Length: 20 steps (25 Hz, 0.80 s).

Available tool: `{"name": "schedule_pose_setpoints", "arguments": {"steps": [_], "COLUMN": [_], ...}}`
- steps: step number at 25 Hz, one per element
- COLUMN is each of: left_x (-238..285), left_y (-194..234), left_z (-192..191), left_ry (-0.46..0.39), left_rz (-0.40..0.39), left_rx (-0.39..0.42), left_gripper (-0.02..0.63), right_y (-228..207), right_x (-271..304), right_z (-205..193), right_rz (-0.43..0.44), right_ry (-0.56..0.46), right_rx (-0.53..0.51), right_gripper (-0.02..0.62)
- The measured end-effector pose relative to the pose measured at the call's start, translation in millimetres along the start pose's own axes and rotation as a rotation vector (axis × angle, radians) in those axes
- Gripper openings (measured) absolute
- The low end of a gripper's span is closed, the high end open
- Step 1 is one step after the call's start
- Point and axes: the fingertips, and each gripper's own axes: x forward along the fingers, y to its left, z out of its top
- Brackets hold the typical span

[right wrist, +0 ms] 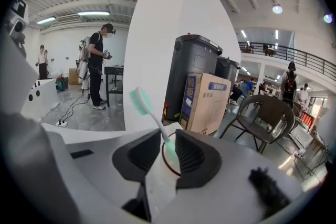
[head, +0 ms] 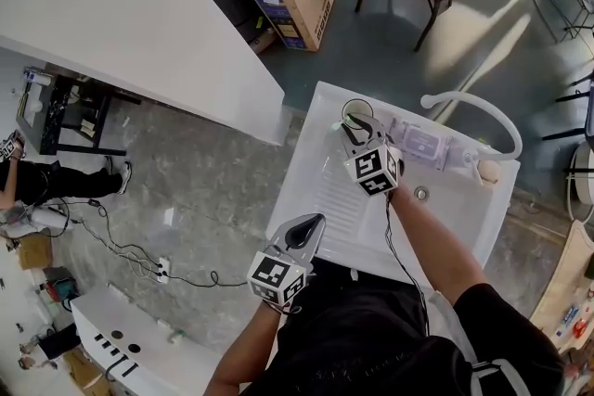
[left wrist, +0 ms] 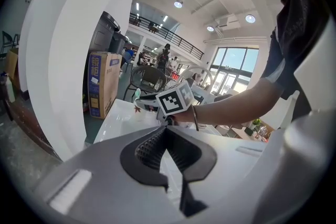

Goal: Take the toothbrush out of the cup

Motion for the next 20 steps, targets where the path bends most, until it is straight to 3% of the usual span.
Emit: {"name": "schedule_pose_setpoints", "arguments": {"steps": [8,14,20], "left_x": [1.0,1.5,1.7], "left_y": [0.9,0.5,2.9], "left_z": [-0.9,-2.4,-4.6], "left_ry": [0.004,0.006,0.014], "left_rz": [-0.006,-0.010,-0.014], "left_rx": [-0.005,-0.005,-0.010], "left_gripper": [0.009,0.009,0.009], "right_y": [1.7,2.2,4.7], "right_x": [5.6,8.1,6.0], "right_z": [-4.0,-6.1,-3.8], "right_rz": [0.001,-0.044,-0.021], "right_ry": [0.041,0.048,0.040], "right_rx": [-0.013,-0.061,-0.079], "right_gripper": [0.089,0.081,0.061]}}
